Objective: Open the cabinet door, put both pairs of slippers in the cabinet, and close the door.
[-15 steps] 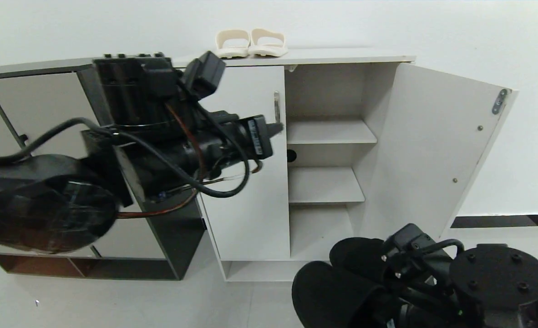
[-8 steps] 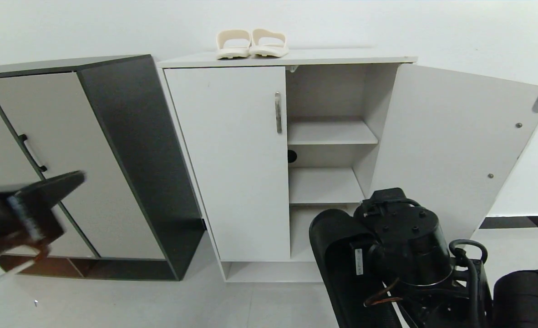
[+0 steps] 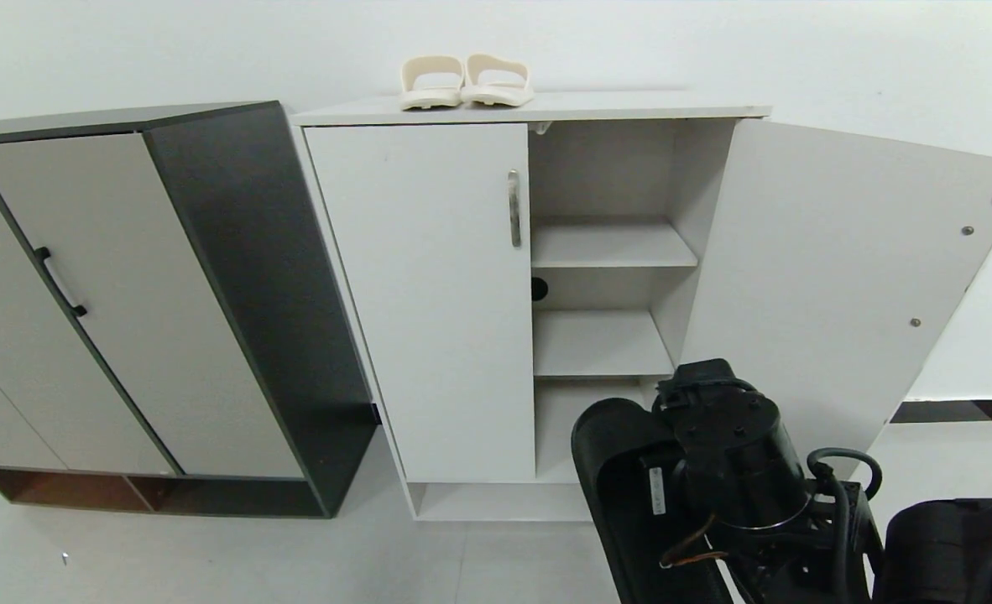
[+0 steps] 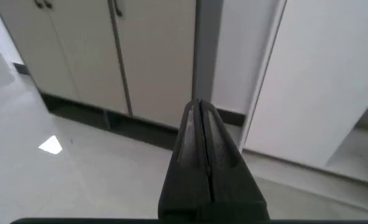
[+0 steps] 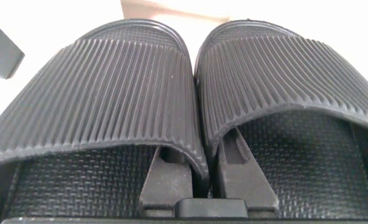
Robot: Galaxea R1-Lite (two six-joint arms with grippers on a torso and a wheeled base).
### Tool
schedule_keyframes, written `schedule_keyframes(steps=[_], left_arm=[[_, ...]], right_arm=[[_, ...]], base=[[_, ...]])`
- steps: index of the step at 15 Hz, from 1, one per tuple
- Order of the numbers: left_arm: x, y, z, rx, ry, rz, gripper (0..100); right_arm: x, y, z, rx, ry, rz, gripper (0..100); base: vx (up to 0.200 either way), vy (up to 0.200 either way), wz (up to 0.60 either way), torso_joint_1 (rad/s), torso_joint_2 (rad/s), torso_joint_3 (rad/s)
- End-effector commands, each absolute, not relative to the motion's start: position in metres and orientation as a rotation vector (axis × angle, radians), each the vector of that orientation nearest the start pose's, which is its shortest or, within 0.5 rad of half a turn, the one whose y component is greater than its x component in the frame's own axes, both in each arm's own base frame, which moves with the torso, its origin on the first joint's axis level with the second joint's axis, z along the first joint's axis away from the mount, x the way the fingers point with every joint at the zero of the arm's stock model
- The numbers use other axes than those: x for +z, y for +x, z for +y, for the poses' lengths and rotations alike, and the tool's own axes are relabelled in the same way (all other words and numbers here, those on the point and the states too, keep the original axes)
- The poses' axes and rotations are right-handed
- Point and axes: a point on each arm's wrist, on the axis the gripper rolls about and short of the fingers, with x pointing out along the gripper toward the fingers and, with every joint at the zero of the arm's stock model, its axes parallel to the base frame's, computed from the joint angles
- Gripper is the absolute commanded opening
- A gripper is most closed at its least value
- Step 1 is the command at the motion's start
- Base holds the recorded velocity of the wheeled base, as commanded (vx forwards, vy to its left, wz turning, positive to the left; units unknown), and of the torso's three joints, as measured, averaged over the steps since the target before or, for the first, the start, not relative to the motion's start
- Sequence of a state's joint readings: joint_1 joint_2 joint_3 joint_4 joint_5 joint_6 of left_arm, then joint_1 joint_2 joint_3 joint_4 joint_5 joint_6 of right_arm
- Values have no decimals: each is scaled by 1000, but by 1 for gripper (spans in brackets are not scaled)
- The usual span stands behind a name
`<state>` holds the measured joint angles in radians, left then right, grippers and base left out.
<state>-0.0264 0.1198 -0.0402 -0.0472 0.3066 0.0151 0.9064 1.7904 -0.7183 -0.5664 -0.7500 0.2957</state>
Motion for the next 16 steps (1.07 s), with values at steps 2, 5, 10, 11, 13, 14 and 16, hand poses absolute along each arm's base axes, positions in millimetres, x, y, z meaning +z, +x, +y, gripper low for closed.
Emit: schedule_keyframes(steps=[2, 5, 10, 11, 13, 14, 16], left_arm=[[74, -23, 0, 3, 23, 20, 0], [76, -23, 0, 6, 32, 0, 0], [76, -23, 0, 5, 18, 0, 0], [76, -23, 0, 5, 18, 0, 0], [76, -23, 0, 5, 18, 0, 0], [76, -23, 0, 5, 18, 0, 0], [76, -23, 0, 5, 18, 0, 0]], right_arm=[[130, 196, 228, 112, -64, 345, 0], [128, 192, 230, 126, -69, 344, 0], [128, 193, 234, 133, -57, 331, 0], [128, 194, 234, 133, -57, 331, 0], [126, 192, 237, 140, -61, 334, 0], [124, 192, 239, 144, -66, 337, 0], [123, 194, 246, 148, -65, 336, 0]], base=[[0, 0, 0, 0, 0, 0], [0, 0, 0, 0, 0, 0], [0, 0, 0, 0, 0, 0], [0, 0, 0, 0, 0, 0], [0, 0, 0, 0, 0, 0], [0, 0, 0, 0, 0, 0], [0, -100, 0, -1, 1, -1]])
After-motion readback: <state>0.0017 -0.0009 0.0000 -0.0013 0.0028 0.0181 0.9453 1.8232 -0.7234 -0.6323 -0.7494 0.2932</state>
